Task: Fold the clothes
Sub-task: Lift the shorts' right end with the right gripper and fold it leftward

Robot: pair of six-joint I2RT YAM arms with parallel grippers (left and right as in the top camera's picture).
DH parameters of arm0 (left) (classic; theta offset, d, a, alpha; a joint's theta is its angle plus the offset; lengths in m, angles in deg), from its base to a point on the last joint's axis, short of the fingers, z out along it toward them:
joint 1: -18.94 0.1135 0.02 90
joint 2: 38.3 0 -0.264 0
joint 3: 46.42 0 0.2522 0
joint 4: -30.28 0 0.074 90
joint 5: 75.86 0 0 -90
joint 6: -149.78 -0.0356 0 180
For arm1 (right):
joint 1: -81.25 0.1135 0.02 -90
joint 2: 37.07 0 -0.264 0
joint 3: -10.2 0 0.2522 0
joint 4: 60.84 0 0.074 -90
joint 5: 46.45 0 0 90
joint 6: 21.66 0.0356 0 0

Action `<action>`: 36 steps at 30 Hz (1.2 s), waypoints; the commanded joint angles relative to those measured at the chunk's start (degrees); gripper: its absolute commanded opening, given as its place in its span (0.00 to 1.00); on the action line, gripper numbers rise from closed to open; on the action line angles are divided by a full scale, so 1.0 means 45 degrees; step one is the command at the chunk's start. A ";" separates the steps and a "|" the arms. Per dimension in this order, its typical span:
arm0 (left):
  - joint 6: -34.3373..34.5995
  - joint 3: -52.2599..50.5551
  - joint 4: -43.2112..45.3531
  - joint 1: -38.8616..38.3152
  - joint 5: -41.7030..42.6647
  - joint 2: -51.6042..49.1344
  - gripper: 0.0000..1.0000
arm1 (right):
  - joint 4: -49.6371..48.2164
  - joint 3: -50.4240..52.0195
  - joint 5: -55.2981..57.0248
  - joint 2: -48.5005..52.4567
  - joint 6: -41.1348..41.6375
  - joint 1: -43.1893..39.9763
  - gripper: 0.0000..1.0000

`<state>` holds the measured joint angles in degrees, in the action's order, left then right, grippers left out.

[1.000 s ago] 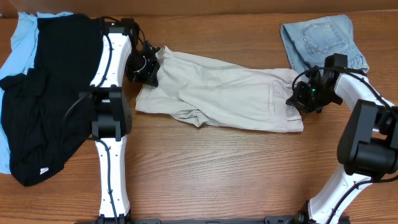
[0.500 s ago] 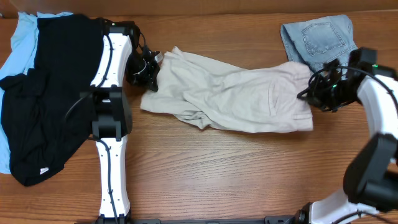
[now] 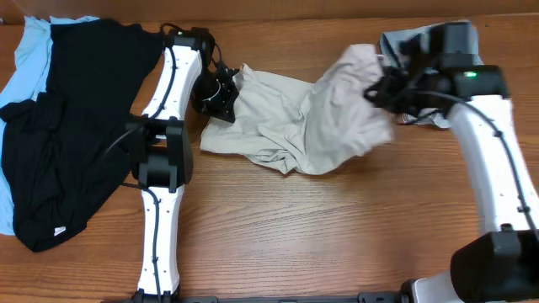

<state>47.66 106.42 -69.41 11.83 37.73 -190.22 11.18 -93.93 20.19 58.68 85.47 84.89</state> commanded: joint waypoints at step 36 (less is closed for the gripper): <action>0.2001 0.3269 -0.2424 0.1219 0.0136 0.0058 0.04 | -0.8806 -0.0418 0.3473 0.3473 0.6198 0.6324 0.04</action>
<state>51.82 115.80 -79.84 14.45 38.19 -190.48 -27.33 -94.17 36.32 74.88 112.98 113.00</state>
